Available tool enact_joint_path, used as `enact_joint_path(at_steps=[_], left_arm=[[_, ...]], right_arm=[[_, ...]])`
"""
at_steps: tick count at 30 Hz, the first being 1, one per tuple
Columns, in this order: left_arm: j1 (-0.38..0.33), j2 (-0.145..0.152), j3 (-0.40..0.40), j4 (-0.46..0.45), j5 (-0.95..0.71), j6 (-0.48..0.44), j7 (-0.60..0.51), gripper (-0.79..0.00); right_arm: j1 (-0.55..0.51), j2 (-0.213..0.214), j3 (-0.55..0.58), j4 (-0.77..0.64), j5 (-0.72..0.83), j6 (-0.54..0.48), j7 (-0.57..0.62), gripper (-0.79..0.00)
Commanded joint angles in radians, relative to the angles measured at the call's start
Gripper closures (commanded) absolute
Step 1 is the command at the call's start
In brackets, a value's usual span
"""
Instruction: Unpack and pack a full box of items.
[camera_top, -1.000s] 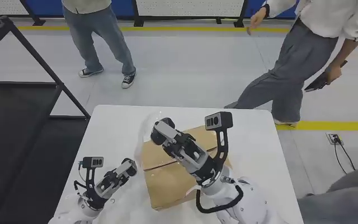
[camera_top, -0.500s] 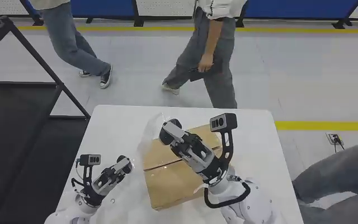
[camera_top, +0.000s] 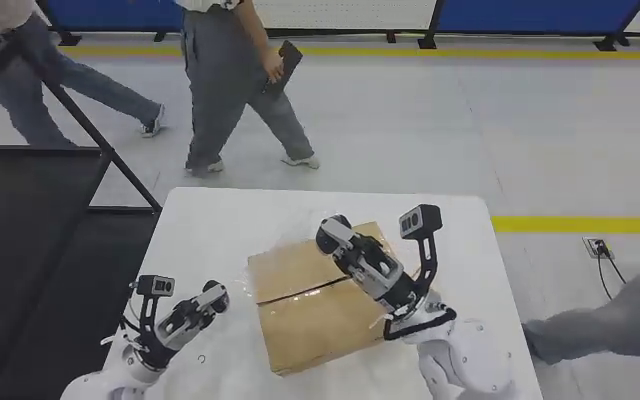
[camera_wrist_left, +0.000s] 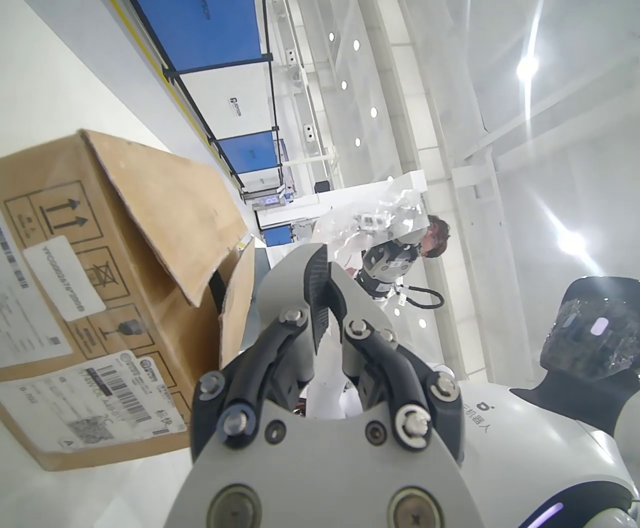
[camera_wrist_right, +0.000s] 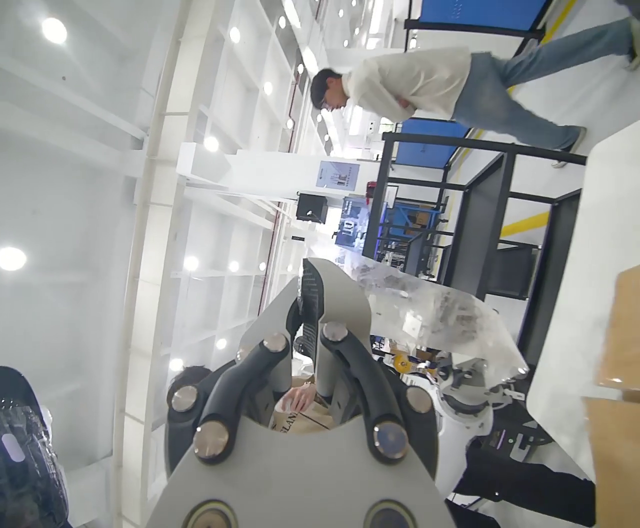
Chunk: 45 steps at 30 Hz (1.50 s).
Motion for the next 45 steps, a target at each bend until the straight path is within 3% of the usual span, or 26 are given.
enact_joint_path(at_steps=[1, 14, 21, 35, 45], left_arm=[[-0.003, 0.004, -0.008, 0.002, 0.003, 0.023, -0.011, 0.0], [-0.03, 0.017, 0.005, 0.006, -0.018, 0.168, -0.056, 0.0], [-0.037, 0.024, 0.011, 0.008, -0.018, 0.221, -0.081, 0.0], [-0.045, 0.032, 0.049, 0.02, 0.054, 0.224, -0.043, 0.0], [-0.057, 0.037, 0.071, 0.03, 0.087, 0.236, -0.024, 0.0]], right_arm=[[-0.02, 0.006, 0.038, -0.01, -0.001, 0.043, 0.008, 0.0], [-0.132, 0.038, 0.169, -0.054, -0.061, 0.249, 0.063, 0.0], [-0.153, 0.049, 0.212, -0.04, -0.076, 0.307, 0.069, 0.0], [-0.161, 0.078, 0.256, -0.007, -0.135, 0.287, 0.237, 0.0], [-0.159, 0.092, 0.28, 0.031, -0.134, 0.258, 0.283, 0.0]])
